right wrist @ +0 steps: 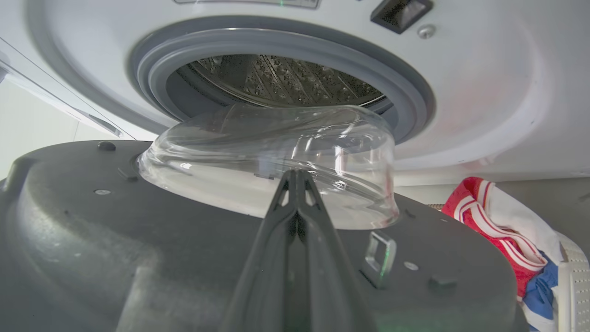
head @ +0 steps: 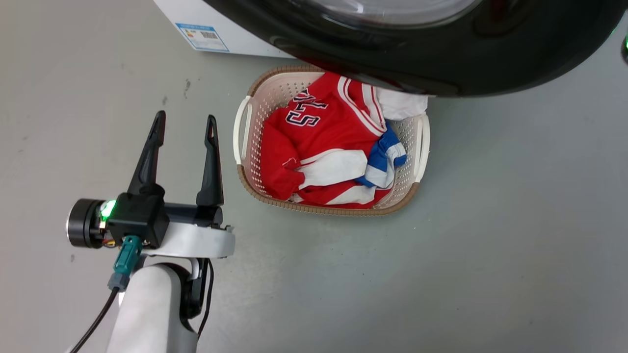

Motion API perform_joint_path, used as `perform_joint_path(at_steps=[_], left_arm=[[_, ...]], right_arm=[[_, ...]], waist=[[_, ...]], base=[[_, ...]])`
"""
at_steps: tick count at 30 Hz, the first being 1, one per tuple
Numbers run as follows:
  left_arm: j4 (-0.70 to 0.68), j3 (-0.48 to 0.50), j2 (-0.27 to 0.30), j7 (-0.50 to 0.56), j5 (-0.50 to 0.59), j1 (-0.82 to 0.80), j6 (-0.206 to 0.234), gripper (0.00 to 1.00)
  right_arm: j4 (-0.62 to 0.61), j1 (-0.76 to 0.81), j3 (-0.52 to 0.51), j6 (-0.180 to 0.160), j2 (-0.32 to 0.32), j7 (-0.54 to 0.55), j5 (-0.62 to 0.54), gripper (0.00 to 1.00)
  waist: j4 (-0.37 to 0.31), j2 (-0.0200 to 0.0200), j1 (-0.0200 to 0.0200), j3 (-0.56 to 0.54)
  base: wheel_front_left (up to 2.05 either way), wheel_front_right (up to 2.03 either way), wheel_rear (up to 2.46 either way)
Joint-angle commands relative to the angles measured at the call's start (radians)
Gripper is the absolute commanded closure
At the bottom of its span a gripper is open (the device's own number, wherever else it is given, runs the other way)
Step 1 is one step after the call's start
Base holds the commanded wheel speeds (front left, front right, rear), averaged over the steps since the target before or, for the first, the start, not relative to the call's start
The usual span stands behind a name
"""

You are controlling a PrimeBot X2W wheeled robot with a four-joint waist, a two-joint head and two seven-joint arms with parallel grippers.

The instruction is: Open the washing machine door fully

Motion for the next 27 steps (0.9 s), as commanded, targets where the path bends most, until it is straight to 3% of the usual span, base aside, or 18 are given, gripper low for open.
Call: perform_joint_path(at_steps=[1, 27], left_arm=[[0.001, 0.006, -0.001, -0.003, 0.008, 0.023, 0.001, 0.0], [0.025, 0.008, 0.006, -0.003, 0.017, 0.155, 0.008, 0.0]], right_arm=[[-0.021, 0.042, 0.008, 0.003, 0.008, 0.011, 0.01, 1.0], [-0.43, 0.561, 0.165, 0.003, 0.084, 0.1, 0.089, 1.0]], waist=[[-0.009, -0.0001, 0.0, -0.02], [-0.023, -0.0001, 0.0, -0.226]], base=[[0.0, 0.0, 0.0], [0.0, 0.0, 0.0]])
